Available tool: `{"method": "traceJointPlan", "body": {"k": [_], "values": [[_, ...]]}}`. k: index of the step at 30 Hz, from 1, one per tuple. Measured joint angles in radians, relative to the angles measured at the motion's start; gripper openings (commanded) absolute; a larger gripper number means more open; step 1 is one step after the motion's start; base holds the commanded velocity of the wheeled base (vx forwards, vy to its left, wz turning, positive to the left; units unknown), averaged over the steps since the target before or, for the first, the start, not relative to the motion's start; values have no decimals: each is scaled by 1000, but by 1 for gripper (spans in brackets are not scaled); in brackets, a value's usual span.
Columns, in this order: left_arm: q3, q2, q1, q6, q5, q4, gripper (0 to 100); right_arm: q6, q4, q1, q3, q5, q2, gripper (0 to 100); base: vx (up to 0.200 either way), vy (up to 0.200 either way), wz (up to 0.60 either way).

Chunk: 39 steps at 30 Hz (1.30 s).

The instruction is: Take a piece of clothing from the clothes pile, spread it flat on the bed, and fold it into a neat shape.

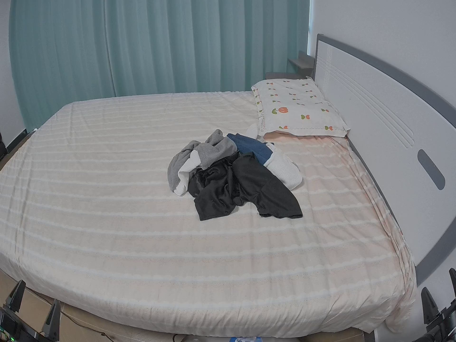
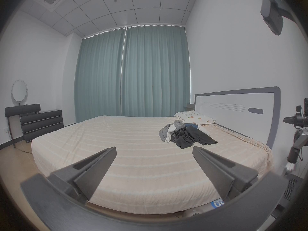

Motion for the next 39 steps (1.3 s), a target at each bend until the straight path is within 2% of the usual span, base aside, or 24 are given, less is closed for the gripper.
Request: {"method": "traceJointPlan", "body": {"k": [9, 15, 20, 27, 39], "values": [[0, 0, 0, 0, -1, 0, 100, -1, -2, 2, -19, 28, 14, 100, 0, 0, 0], [0, 0, -1, 0, -1, 0, 100, 5, -36, 12, -104, 60, 164, 100, 0, 0, 0], [0, 0, 0, 1, -1, 0, 100, 43, -125, 40, -169, 64, 383, 100, 0, 0, 0], [0, 0, 0, 1, -1, 0, 100, 115, -253, 108, -266, 22, 705, 100, 0, 0, 0], [0, 0, 0, 3, 0, 0, 100, 250, -388, 238, -571, -50, 1310, 100, 0, 0, 0]]}}
